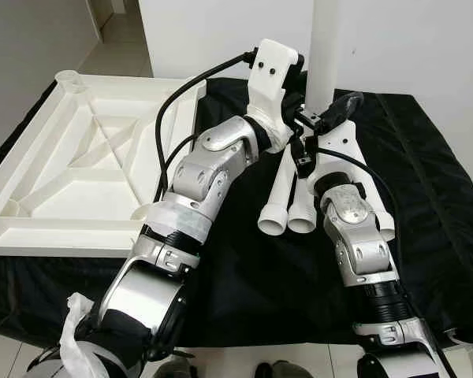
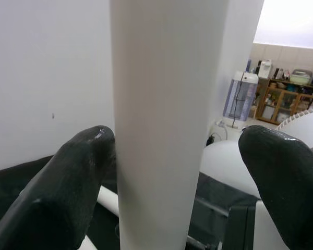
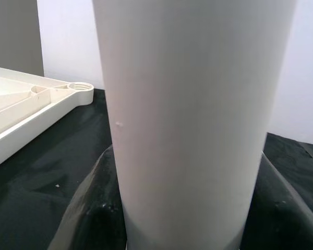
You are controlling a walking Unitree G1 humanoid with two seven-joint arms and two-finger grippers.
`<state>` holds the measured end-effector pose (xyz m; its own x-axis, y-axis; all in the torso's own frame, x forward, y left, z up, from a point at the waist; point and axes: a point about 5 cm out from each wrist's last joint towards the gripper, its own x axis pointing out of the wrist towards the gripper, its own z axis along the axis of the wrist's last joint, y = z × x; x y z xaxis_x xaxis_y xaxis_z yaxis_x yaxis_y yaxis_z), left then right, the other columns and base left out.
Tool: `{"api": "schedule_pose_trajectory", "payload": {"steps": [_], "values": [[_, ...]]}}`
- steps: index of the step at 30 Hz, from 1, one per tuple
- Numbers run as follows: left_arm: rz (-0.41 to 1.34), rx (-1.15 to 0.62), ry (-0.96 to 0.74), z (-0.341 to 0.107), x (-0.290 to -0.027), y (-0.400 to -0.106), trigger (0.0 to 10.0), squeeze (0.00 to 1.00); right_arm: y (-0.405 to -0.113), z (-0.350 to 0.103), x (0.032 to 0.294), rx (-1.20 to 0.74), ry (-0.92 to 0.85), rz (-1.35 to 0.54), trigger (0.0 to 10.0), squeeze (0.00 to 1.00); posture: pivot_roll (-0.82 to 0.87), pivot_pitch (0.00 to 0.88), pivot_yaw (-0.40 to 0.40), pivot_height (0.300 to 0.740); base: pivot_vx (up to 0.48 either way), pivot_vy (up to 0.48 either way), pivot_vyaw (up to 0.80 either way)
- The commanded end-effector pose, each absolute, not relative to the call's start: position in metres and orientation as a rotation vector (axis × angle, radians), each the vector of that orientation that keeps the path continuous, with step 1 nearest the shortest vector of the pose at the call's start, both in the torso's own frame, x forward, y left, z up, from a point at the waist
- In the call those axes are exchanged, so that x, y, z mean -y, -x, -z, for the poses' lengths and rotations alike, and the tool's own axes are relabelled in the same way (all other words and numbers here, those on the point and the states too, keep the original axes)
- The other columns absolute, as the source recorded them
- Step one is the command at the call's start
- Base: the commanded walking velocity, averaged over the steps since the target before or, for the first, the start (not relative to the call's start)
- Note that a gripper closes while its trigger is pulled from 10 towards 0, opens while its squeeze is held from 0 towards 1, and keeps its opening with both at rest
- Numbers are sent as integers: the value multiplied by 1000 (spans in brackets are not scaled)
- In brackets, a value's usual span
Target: Building children table
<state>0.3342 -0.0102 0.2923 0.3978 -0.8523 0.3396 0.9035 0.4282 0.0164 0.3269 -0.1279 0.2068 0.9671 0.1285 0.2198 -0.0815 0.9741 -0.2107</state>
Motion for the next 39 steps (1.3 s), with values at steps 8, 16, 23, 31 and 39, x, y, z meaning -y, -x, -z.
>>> {"api": "schedule_pose_trajectory", "payload": {"steps": [8,16,23,31,39], "values": [[1119,374,262,-328,1,-343,10000,0,-328,-204,130,224,255,-114,10000,0,27,0,-1,740,0,0,0],[1111,377,277,-334,-4,-346,3490,0,-328,-201,127,212,262,-130,10000,0,26,0,-2,740,0,0,0],[1116,379,299,-334,-3,-346,0,0,-327,-200,124,204,261,-144,10000,0,26,0,-4,740,0,0,0],[1137,404,279,-339,0,-341,10000,0,-329,-200,127,188,221,-122,10000,0,25,0,-5,740,0,0,0],[1154,431,237,-338,5,-335,10000,0,-330,-203,127,191,210,-111,10000,1000,24,0,-6,740,0,0,0]]}}
